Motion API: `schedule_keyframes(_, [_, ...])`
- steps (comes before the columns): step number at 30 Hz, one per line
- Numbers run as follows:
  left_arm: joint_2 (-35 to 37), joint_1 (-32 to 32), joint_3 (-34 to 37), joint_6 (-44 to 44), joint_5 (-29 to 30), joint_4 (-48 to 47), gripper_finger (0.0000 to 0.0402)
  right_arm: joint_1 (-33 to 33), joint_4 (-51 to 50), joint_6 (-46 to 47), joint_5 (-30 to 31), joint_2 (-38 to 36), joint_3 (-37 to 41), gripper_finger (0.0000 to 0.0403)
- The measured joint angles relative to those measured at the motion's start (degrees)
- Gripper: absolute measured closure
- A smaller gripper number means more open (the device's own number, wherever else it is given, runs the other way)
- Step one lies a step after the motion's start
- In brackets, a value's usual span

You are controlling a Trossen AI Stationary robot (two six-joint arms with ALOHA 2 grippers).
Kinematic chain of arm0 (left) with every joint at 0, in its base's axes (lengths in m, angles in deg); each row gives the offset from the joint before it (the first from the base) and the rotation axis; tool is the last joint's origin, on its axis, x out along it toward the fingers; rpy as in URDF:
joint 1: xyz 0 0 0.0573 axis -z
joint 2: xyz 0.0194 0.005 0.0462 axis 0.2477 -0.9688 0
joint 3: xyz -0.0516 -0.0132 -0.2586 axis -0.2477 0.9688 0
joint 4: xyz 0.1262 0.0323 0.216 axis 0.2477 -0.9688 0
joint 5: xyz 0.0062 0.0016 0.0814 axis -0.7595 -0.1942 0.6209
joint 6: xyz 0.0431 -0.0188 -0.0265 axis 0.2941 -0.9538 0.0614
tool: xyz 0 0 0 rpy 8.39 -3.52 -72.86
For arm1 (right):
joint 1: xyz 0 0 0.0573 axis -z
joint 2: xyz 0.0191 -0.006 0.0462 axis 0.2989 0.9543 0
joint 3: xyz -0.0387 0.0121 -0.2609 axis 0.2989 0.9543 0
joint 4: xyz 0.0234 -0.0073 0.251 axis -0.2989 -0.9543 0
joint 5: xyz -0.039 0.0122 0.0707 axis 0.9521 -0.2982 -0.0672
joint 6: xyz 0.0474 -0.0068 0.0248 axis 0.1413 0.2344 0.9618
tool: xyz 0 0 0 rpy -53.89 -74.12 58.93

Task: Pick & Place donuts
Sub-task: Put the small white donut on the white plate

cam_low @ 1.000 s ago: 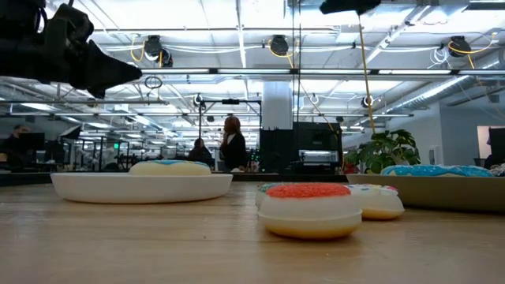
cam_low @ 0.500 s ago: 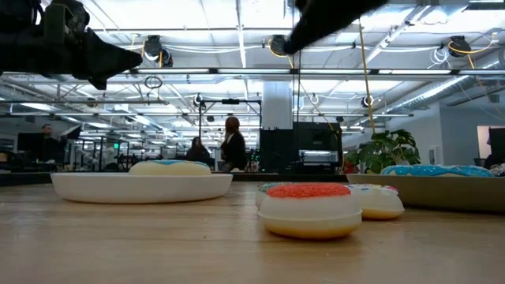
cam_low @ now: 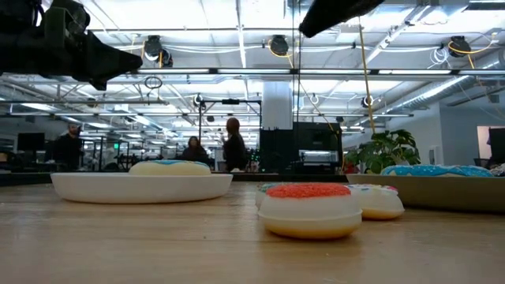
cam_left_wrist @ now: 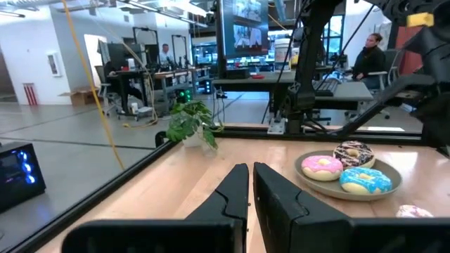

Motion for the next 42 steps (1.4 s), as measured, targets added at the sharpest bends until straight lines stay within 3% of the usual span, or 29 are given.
schedule_keyframes(7, [0.0,0.0,0.0,0.3,0.0,-0.1,0.0371,-0.7,-0.6,4.5,-2.2,0.3,0.0,0.0216])
schedule_keyframes(20, [0.0,0.0,0.0,0.0,0.1,-1.4,0.0371,-3.4,-1.9,7.6,-0.8,3.6,0.0,0.0229])
schedule_keyframes(28, [0.0,0.0,0.0,-0.3,0.0,-1.5,0.0371,-1.7,-6.3,13.7,-3.2,6.6,0.1,0.0225])
schedule_keyframes(42, [0.0,0.0,0.0,0.0,0.0,-2.7,0.0371,-0.8,-3.9,13.8,-5.2,8.3,2.4,0.0243])
